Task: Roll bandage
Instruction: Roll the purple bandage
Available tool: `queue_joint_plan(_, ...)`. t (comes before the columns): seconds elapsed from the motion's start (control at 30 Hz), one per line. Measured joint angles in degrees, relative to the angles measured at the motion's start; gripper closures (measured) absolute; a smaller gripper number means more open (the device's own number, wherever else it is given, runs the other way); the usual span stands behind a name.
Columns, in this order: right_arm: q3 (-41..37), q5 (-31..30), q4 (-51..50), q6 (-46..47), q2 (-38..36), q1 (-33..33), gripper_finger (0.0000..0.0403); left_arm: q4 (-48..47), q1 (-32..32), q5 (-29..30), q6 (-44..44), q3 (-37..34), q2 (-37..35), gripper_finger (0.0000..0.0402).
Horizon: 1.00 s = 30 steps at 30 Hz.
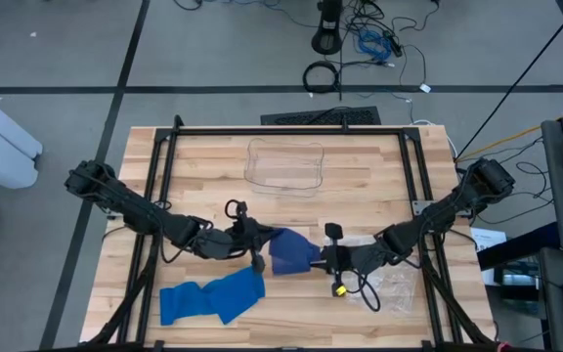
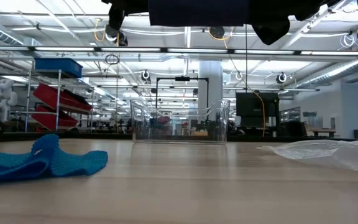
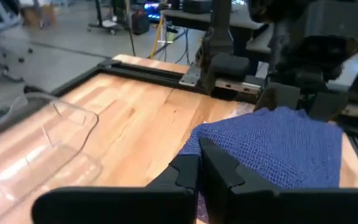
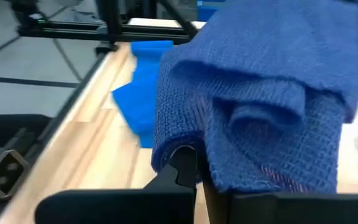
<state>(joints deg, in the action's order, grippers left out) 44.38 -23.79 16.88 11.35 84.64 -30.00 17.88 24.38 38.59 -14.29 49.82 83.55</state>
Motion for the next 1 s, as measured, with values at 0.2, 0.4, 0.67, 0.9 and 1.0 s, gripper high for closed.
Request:
queue_joint_plan(0.2, 0.00, 6.81, 0.96, 0.97, 0.00, 0.70, 0.0403, -0.97, 0.00, -1.14, 2.24, 0.00, 0.00, 0.0323)
queue_joint_plan(0.4, 0.00, 7.83, -0.47, 1.42, 0.00, 1.30, 0.0403, 4.64, -0.53, -13.74, 2.86, -0.02, 0.44, 0.0207)
queue_joint_plan(0.67, 0.00, 7.38, -0.56, 1.59, 0.00, 1.62, 0.0403, -1.63, -0.69, 1.05, 5.57, -0.02, -0.24, 0.0125)
queue_joint_plan(0.9, 0.00, 9.05, -0.52, 2.71, 0.00, 1.53, 0.0403, -5.27, -2.89, -0.68, -1.73, -0.02, -0.24, 0.0125)
queue_joint_plan(1.0, 0.00, 9.96, -0.53, 2.42, 0.00, 1.58, 0.0403, 3.87, -2.14, -9.30, 1.97, -0.02, -0.24, 0.0125)
